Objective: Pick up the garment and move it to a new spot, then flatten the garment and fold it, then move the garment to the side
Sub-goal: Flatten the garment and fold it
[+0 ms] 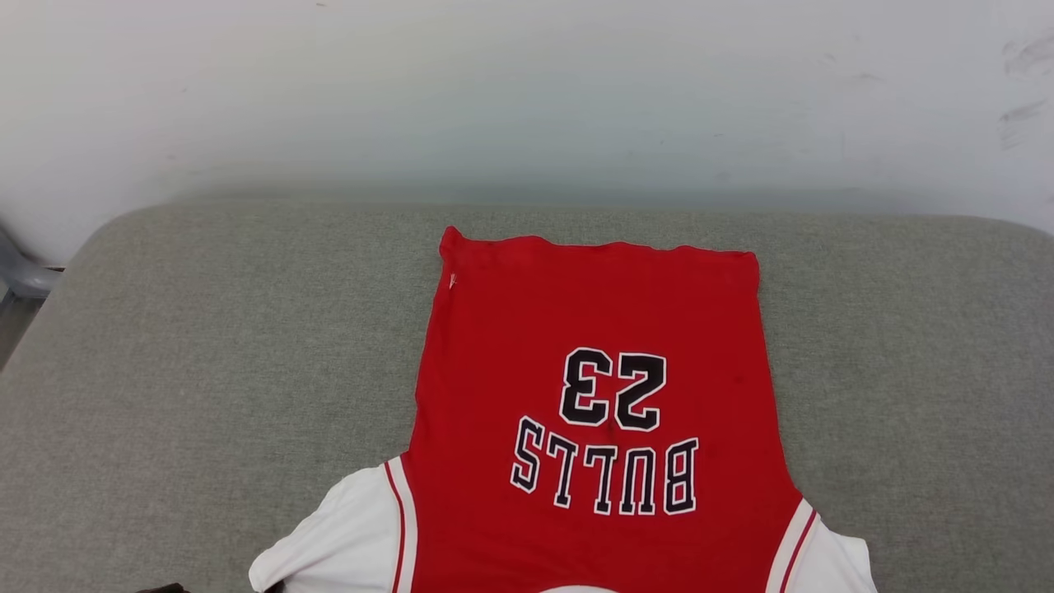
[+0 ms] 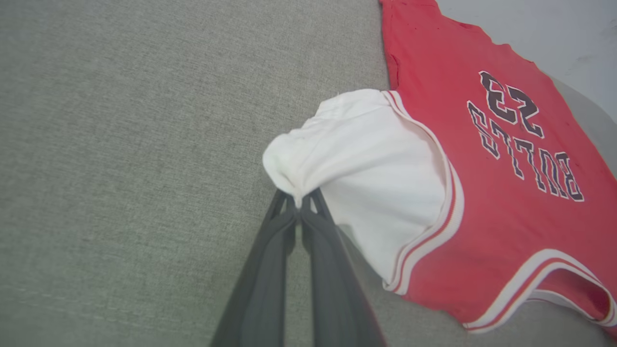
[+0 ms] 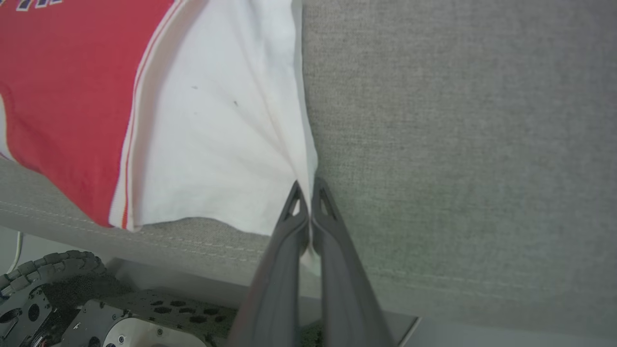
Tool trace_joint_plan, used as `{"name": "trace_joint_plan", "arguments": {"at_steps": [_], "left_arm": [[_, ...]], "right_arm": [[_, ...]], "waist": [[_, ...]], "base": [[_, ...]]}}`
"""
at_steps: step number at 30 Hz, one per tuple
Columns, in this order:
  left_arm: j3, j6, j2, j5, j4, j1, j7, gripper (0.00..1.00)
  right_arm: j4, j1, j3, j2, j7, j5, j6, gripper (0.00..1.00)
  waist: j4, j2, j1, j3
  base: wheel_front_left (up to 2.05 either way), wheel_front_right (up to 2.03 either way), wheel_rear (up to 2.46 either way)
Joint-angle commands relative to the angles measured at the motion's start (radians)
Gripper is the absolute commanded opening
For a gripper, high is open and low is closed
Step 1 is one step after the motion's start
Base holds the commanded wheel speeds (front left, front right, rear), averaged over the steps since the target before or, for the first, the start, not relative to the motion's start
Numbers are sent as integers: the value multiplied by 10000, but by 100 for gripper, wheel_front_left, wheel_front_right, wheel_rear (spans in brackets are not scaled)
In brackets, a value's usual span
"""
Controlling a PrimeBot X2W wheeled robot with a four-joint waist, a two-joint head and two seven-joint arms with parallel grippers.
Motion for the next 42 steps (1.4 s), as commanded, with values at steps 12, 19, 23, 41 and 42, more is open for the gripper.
{"name": "trace_joint_plan", "arguments": {"at_steps": [12, 19, 23, 41, 42], "left_arm": [[-157, -93, -247, 365, -239, -547, -260, 0], [-211, -36, -335, 587, -456, -880, -404, 0], [-310, -80, -433, 794, -567, -1232, -422, 0], [-832, -609, -1585, 1740, -460, -3312, -779, 0], [-861, -629, -1634, 1791, -437, -3392, -802, 0]], "right_arm": [[-981, -1323, -1530, 408, -839, -160, -13, 100], [-2093, -2910, -2339, -106, -785, -398, -13, 100], [-2452, -4463, -2274, -647, -215, -350, -13, 100], [-453, -11124, 356, -3075, 6240, 620, -15, 100], [-249, -11358, 504, -3159, 6699, 718, -16, 100]], "waist": [[42, -1, 0, 228], [253, -1, 0, 641], [578, -1, 0, 1074], [2185, -1, 0, 4054], [2245, -1, 0, 4192]], "base": [[0, 0, 0], [0, 0, 0], [0, 0, 0], [0, 0, 0], [0, 0, 0]]}}
